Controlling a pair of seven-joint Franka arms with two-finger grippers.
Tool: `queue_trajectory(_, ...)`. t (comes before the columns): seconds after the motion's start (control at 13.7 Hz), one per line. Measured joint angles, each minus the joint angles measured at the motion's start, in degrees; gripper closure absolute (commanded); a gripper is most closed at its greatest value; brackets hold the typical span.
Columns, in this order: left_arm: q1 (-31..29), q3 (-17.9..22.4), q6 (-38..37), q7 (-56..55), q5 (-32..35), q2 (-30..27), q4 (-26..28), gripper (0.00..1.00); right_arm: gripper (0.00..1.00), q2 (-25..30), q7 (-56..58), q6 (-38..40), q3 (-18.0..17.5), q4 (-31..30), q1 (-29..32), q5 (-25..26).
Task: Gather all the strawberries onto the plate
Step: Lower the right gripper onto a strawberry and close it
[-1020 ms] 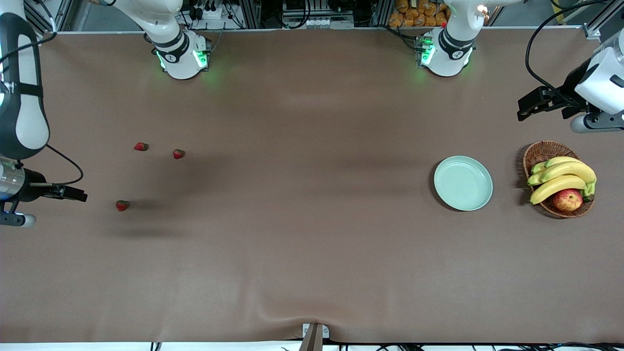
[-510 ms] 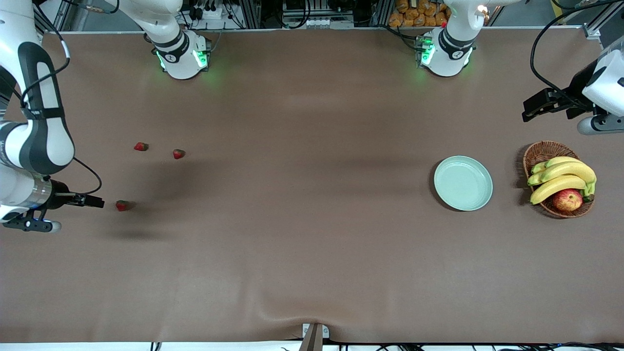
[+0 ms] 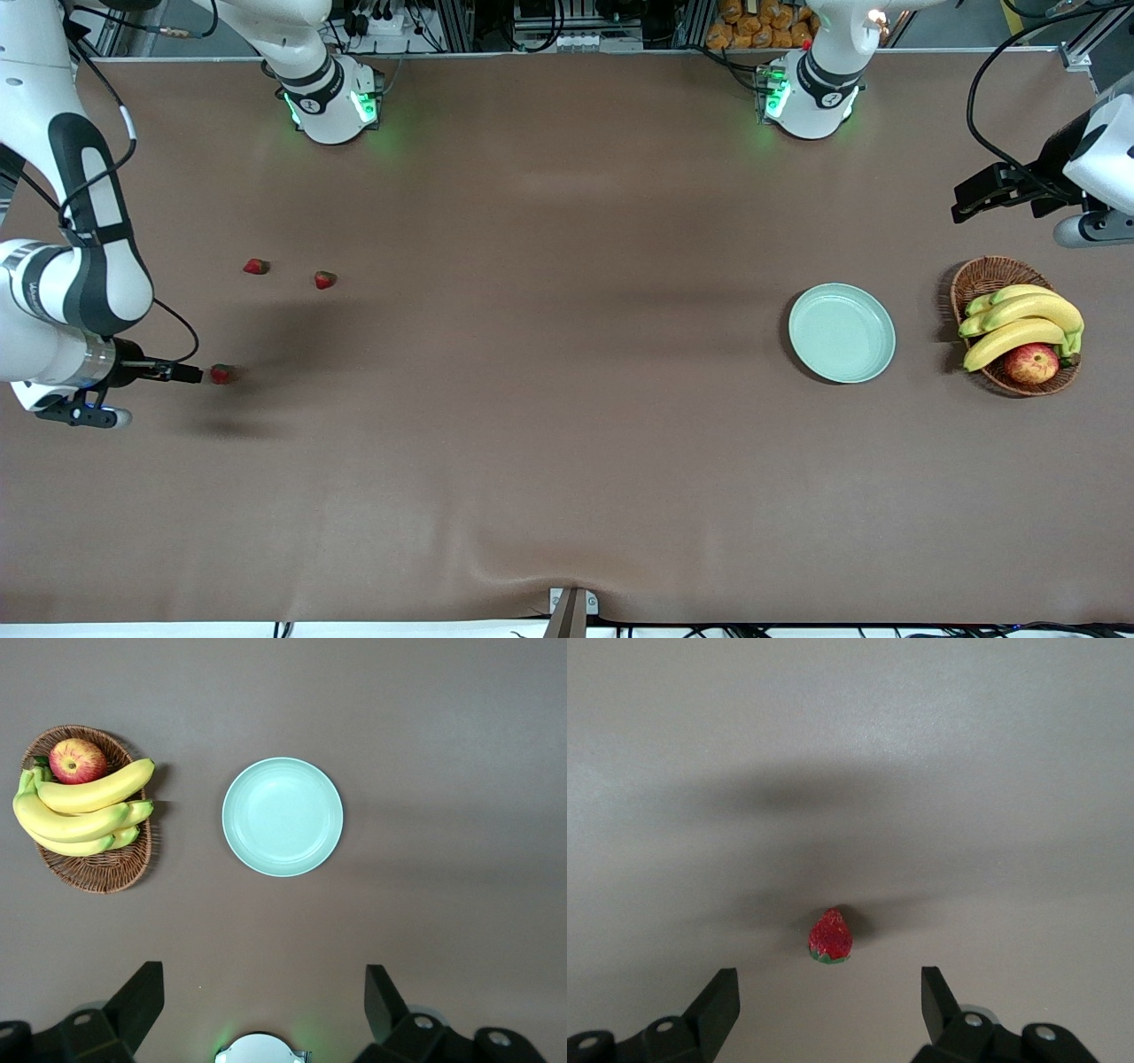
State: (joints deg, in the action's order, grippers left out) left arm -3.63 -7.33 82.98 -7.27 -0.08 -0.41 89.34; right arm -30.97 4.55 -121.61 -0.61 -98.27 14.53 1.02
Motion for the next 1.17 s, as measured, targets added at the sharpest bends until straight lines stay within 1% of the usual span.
queue_trajectory(0.15, -0.01, 0.00, 0.27, 0.00, -0.57, -0.02, 0.58, 0.00, 0.21, -0.85, 0.00, -0.10, -0.11, 0.00, 0.00, 0.00)
queue_trajectory(0.22, -0.02, 0.00, 0.40, 0.00, -0.71, -0.02, 0.90, 0.00, 0.18, -1.24, 0.00, -0.14, -0.17, -0.01, 0.00, -0.01)
queue_trajectory(0.29, -0.04, 0.00, 0.49, 0.00, -0.75, -0.02, 1.15, 0.00, 0.18, -1.66, 0.00, -0.30, -0.18, -0.04, 0.00, -0.01)
queue_trajectory(0.51, -0.10, 0.01, 1.35, 0.00, -0.76, -0.03, 1.81, 0.00, 0.19, -3.25, 0.00, -3.20, -0.24, -1.01, 0.00, -0.03)
queue_trajectory(0.8, -0.15, -0.05, 2.68, -0.01, -0.78, -0.05, 3.24, 0.00, 0.28, -5.13, 0.00, -8.31, -0.36, -3.92, 0.00, -0.03)
queue_trajectory(0.87, -0.14, -0.13, 2.68, -0.01, -0.80, -0.14, 3.30, 0.00, 0.34, -5.49, 0.00, -8.49, -0.36, -4.15, 0.00, -0.03)
queue_trajectory(0.95, -0.12, -0.19, 2.68, -0.01, -0.81, -0.27, 3.39, 0.00, 0.43, -5.71, 0.00, -8.58, -0.38, -4.36, 0.00, -0.03)
queue_trajectory(1.02, -0.09, -0.23, 2.68, -0.01, -0.81, -0.39, 3.46, 0.00, 0.55, -5.79, 0.00, -8.59, -0.41, -4.52, 0.00, -0.03)
queue_trajectory(1.09, -0.02, -0.29, 2.69, -0.02, -0.82, -0.47, 3.49, 0.00, 0.70, -5.78, 0.00, -8.59, -0.43, -4.70, 0.00, -0.03)
queue_trajectory(1.17, 0.03, -0.50, 2.71, -0.13, -0.82, -0.53, 3.50, 0.00, 0.78, -5.79, 0.00, -8.57, -0.44, -4.89, 0.00, -0.03)
